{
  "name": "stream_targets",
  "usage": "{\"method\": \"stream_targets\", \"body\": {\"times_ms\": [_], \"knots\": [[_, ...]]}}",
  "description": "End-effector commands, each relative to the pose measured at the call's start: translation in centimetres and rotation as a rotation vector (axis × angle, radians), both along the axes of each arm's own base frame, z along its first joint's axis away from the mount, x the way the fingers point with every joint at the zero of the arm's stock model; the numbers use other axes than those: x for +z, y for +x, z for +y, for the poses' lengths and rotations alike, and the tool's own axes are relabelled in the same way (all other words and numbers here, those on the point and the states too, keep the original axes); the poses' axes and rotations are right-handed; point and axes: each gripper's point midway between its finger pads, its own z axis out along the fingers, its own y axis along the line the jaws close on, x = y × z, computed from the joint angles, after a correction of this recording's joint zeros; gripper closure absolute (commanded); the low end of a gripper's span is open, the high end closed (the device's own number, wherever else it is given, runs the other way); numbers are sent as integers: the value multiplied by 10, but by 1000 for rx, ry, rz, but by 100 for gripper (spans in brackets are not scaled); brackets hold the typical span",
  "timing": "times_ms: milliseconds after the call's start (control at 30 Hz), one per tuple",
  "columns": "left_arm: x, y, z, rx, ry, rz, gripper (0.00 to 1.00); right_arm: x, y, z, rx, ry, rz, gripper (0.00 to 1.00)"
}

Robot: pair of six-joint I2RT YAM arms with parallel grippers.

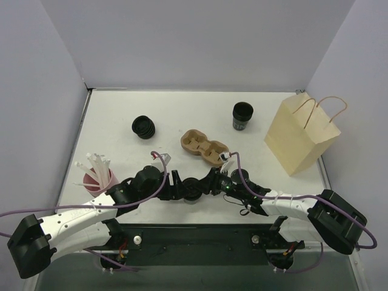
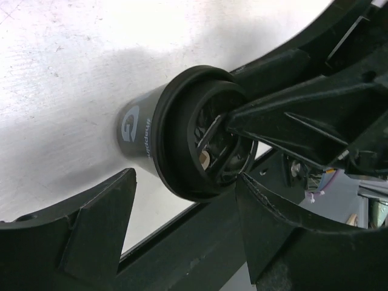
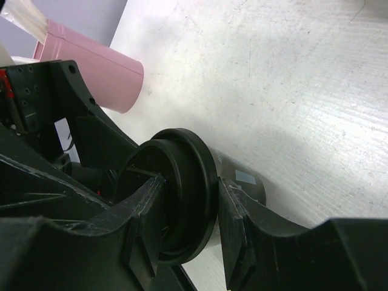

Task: Pack the takeout coffee

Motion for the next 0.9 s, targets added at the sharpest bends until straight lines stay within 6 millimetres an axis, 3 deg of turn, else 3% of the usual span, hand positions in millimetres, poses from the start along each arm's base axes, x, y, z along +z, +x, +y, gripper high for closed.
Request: {"method": "stream_targets", "body": {"times_ms": [0, 267, 467, 567, 700, 867], "knots": [[6, 10, -9, 64, -27, -31, 24, -59, -15, -31, -90, -205, 125, 81], [-7, 16, -4, 114, 9, -35, 33, -53, -25, -22, -103, -182, 113, 82], [-18, 19, 6, 115, 102, -41, 42, -42, -25, -23, -111, -171, 106, 76], [-23, 17, 6, 92, 123, -34, 43, -35, -25, -25, -112, -169, 105, 70], [-33, 14, 6, 67, 153, -17, 44, -25, -27, -24, -81, -171, 104, 54], [-46, 12, 10, 57, 191, 5, 45, -3, -23, -24, -20, -110, 114, 46]]}}
